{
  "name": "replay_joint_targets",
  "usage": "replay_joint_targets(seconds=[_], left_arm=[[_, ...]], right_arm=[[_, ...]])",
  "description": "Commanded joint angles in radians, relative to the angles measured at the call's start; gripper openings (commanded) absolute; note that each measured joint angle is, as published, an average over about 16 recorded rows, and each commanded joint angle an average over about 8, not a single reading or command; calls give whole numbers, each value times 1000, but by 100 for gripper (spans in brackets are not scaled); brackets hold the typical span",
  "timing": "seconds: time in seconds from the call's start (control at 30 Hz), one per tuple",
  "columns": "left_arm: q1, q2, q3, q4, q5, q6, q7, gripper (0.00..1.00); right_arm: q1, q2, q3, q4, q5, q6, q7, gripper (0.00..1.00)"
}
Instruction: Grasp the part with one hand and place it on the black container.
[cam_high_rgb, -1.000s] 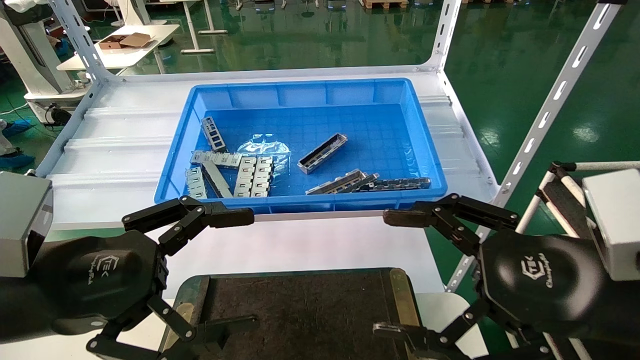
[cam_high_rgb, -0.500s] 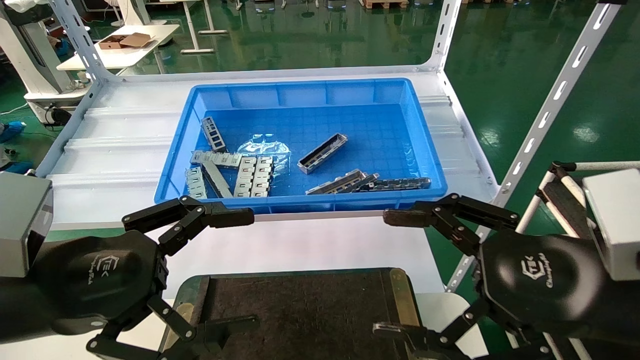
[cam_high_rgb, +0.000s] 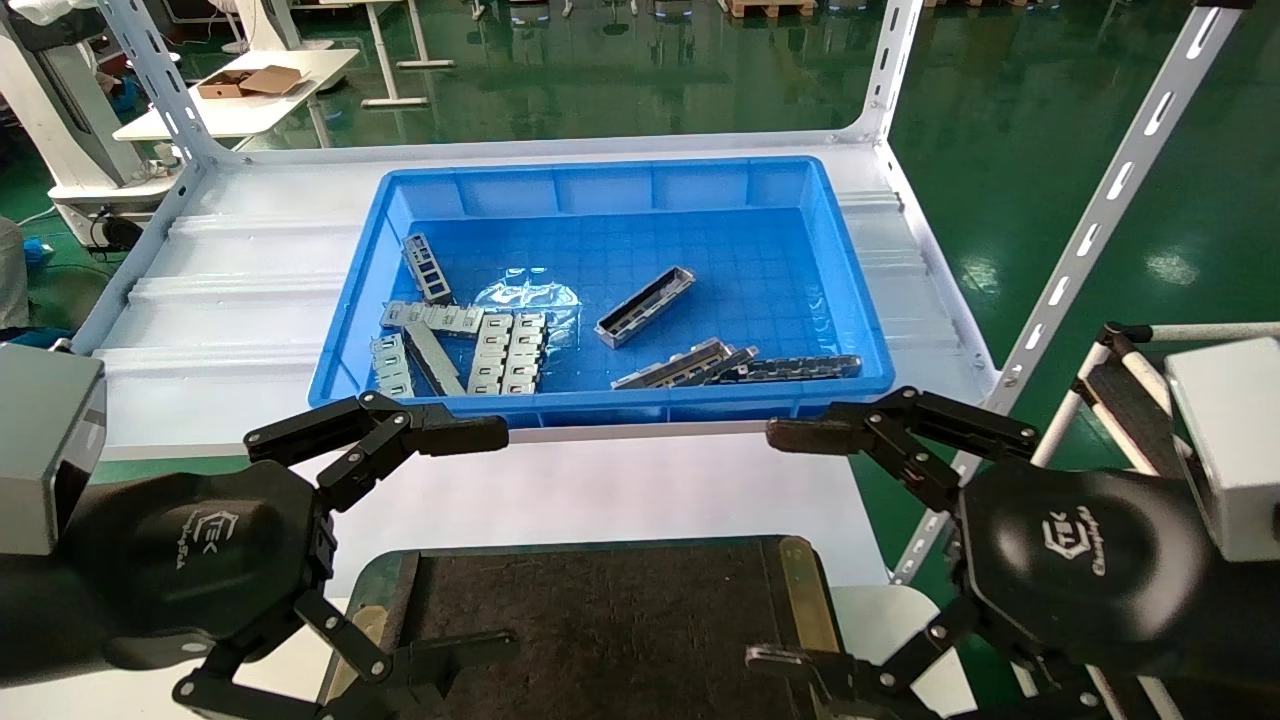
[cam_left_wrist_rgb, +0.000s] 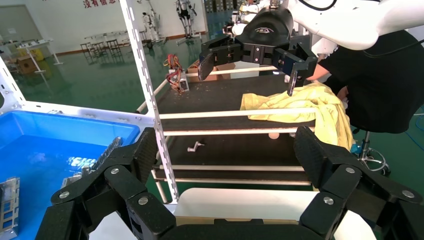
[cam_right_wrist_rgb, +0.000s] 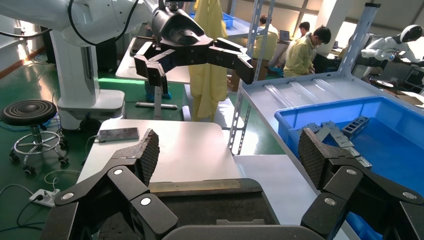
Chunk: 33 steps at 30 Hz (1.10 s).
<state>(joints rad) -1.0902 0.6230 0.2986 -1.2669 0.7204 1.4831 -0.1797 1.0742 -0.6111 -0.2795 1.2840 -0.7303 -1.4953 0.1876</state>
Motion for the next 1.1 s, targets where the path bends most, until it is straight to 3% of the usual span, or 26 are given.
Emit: replay_joint_targets(seconds=[0.03,0.73,1.1], left_arm=[[0,0,0,0,0,0,0,100],[-2,2,-2,1,-1,-6,0,100],[-25,24,5,-1,37,-75,-13,100]], right_arm=[[0,0,0,0,0,0,0,100],[0,0,0,0,0,0,0,100],[1,0,-1,-1,0,0,-1,100]])
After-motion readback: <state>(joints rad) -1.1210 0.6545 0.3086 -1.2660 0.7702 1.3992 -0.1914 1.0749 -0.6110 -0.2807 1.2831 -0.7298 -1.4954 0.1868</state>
